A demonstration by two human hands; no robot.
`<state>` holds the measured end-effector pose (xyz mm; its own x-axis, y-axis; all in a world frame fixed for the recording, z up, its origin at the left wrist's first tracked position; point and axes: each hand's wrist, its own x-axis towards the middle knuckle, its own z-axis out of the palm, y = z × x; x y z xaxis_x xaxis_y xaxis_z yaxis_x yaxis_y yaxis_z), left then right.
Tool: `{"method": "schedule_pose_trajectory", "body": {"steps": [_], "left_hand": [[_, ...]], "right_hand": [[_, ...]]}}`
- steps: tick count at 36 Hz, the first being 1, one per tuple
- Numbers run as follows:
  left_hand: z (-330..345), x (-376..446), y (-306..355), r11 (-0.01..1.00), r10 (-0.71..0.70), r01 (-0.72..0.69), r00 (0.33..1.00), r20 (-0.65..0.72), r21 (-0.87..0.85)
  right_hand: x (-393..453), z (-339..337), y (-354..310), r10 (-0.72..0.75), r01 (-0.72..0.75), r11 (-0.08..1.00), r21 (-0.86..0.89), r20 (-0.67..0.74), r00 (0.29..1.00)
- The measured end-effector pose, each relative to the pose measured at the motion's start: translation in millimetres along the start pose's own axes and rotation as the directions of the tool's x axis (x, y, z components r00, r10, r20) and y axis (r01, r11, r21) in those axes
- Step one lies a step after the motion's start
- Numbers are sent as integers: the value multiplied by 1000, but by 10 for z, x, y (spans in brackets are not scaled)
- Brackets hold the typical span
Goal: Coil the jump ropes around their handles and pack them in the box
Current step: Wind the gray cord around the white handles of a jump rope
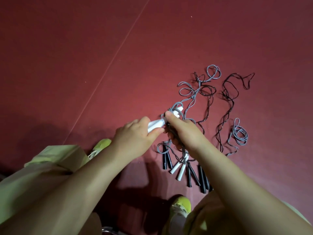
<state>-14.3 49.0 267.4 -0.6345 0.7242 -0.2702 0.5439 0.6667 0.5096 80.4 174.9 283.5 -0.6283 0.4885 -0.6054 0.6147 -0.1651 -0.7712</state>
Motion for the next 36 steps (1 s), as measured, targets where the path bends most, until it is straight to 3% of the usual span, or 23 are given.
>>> {"method": "schedule_pose_trajectory", "body": {"steps": [4, 6, 8, 9, 11, 14, 17, 19, 22, 25, 28, 31, 34, 36], "left_hand": [[-39, -9, 39, 1000, 27, -26, 999, 26, -12], [-93, 14, 73, 997, -19, 30, 991, 135, -74], [-146, 37, 89, 962, -52, 119, 963, 263, -245], [-172, 32, 106, 915, -42, 165, 947, 318, -369], [-215, 14, 124, 728, -6, 305, 899, 438, -615], [-246, -22, 100, 396, 211, 555, 720, 661, -731], [-181, -58, 49, 198, 525, 647, 565, 637, -736], [-131, -88, 39, 115, 645, 690, 496, 582, -715], [-89, -105, 76, 22, 674, 728, 496, 548, -685], [-108, -84, 128, -2, 560, 718, 578, 594, -696], [-154, -53, 152, 50, 451, 678, 640, 622, -733], [-174, -23, 138, 202, 301, 607, 709, 638, -769], [-166, -21, 138, 406, 131, 490, 804, 580, -771], [-152, -23, 140, 491, 55, 446, 842, 537, -749]], "right_hand": [[-30, -17, -35, -18, 19, 995, 95, -18, 1000], [-44, -24, -56, -42, 45, 988, 145, -26, 999], [-49, -26, -67, -100, 102, 981, 165, -20, 995], [-50, -21, -70, -131, 132, 976, 171, -13, 991], [-66, -2, -89, -178, 171, 965, 196, 18, 984], [-70, 1, -80, -216, 192, 940, 281, 57, 975], [-80, -48, -97, -229, 167, 882, 440, 91, 969], [-96, -82, -133, -267, 188, 860, 475, 104, 958], [-91, -95, -151, -307, 212, 849, 483, 124, 944], [-45, -107, -126, -338, 241, 866, 438, 157, 928], [21, -126, -110, -286, 233, 923, 305, 143, 948], [25, -164, -86, -247, 234, 966, 114, 121, 961], [-9, -185, -77, -251, 252, 968, 0, 82, 965], [-8, -169, -67, -254, 255, 962, -98, 20, 967]]}}
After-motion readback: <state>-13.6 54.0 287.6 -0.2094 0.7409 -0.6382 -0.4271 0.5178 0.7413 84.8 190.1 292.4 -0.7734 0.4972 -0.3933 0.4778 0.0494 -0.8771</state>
